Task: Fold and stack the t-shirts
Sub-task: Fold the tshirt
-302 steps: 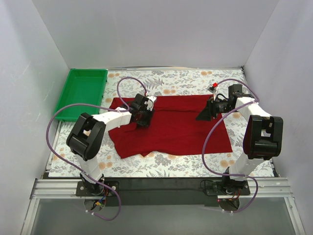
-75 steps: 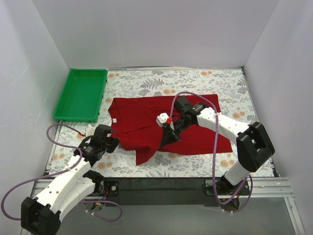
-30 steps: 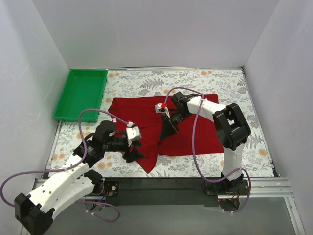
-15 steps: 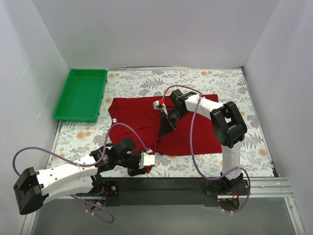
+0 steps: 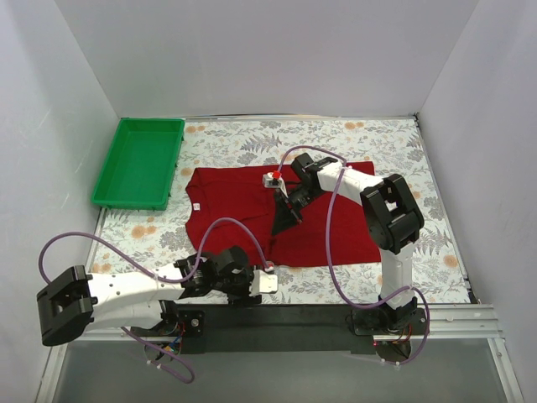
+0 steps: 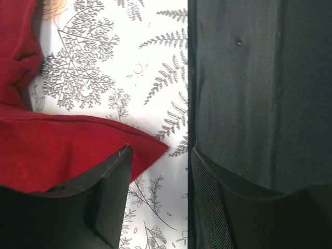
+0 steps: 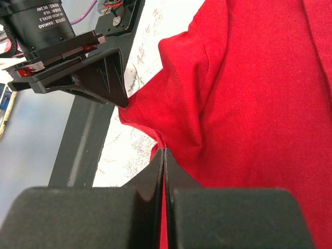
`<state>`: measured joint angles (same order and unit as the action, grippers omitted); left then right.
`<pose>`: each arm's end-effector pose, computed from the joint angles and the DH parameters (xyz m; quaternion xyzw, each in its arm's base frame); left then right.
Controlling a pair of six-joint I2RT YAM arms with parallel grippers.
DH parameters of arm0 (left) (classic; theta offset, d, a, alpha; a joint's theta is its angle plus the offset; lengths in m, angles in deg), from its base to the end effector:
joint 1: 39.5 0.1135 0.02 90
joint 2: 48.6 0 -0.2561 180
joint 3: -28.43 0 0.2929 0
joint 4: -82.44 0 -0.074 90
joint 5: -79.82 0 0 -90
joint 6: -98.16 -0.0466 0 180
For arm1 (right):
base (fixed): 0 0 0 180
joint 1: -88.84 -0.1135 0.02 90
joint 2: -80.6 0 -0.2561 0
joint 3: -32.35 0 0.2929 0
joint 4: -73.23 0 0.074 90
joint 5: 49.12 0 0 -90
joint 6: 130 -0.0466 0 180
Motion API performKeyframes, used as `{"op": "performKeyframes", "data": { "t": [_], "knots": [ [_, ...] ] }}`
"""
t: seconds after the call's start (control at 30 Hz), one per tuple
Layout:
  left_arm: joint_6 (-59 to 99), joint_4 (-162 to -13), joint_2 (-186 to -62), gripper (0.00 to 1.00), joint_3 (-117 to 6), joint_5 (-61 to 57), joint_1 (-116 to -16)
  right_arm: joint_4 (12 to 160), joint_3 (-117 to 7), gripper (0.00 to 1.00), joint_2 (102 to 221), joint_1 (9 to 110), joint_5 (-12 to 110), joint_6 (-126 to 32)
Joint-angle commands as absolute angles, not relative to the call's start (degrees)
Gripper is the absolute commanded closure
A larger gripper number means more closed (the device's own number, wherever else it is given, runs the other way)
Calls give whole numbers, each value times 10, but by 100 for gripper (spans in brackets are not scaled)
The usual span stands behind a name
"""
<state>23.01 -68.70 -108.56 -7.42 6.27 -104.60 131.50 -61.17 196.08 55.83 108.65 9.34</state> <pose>0.0851 -0.2147 0.1208 0.4396 0.8304 -0.3059 0.1537 0.3265 0.2636 0.1449 -0.5803 0.5913 0.5398 0.1489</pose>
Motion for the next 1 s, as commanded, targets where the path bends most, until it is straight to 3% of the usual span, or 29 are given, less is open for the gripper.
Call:
{"op": "performKeyframes", "data": {
  "t": [0.0,0.4,0.8,0.9,0.97],
  "knots": [
    [241,-717,-1092,53,-74,33,-1053,1311,-624,99,1965,563,1107,86],
    [252,-728,-1139,61,-69,-1,-1076,1307,-622,99,1965,570,1113,80],
    [263,-751,-1193,76,-65,-72,-1094,1305,-609,99,1962,571,1117,80],
    [261,-751,-1200,87,-66,-79,-1097,1304,-608,99,1960,572,1116,80],
    [262,-751,-1199,100,-69,-86,-1099,1304,-607,99,1959,571,1116,80]
  ]
}}
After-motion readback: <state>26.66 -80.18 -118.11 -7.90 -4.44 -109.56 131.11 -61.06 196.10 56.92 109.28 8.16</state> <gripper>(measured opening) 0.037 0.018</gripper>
